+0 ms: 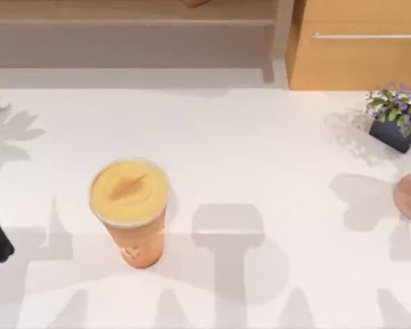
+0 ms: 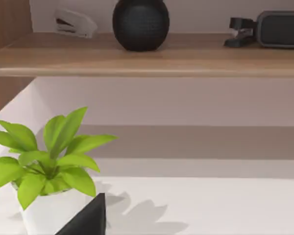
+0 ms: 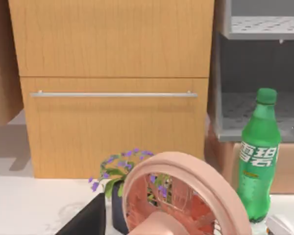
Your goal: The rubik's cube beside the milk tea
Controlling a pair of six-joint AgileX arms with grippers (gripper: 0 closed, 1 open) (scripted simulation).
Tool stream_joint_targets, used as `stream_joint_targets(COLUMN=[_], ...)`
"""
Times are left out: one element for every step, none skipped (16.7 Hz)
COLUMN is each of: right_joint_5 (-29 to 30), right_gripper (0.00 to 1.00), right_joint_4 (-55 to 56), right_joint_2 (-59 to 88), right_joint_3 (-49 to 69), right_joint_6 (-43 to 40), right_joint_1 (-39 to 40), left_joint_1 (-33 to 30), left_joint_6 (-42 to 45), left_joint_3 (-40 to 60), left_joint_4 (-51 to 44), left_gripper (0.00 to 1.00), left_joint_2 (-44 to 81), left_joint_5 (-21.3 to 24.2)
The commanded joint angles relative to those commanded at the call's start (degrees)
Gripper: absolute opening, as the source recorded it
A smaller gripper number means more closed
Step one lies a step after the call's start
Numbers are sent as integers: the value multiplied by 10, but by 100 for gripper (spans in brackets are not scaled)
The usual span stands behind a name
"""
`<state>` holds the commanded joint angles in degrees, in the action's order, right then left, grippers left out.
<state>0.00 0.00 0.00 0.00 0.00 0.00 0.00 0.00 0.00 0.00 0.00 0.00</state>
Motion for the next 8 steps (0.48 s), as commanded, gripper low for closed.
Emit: stream_joint_targets(right_joint_5=[0, 0, 0, 0, 0, 0, 0, 0], right_gripper=[100, 100, 100, 100, 100, 100, 100, 100], right_joint_4=[0, 0, 0, 0, 0, 0, 0, 0], right_joint_2=[0, 0, 0, 0, 0, 0, 0, 0], right_joint_3=[0, 0, 0, 0, 0, 0, 0, 0], right_joint_6=[0, 0, 0, 0, 0, 0, 0, 0], right_joint_1=[0, 0, 0, 0, 0, 0, 0, 0], left_joint_1=[0, 0, -2, -7, -13, -21, -30, -40], left_joint_6=[0, 0, 0, 0, 0, 1, 1, 2], left_joint_3=[0, 0, 6, 18, 36, 60, 90, 125], left_joint_4=[0, 0, 1, 2, 4, 7, 10, 14], left_gripper=[100, 100, 100, 100, 100, 100, 100, 100], left_joint_2=[0, 0, 6, 19, 37, 61, 92, 128], left_joint_5=[0, 0, -2, -6, -12, -19, -27, -37])
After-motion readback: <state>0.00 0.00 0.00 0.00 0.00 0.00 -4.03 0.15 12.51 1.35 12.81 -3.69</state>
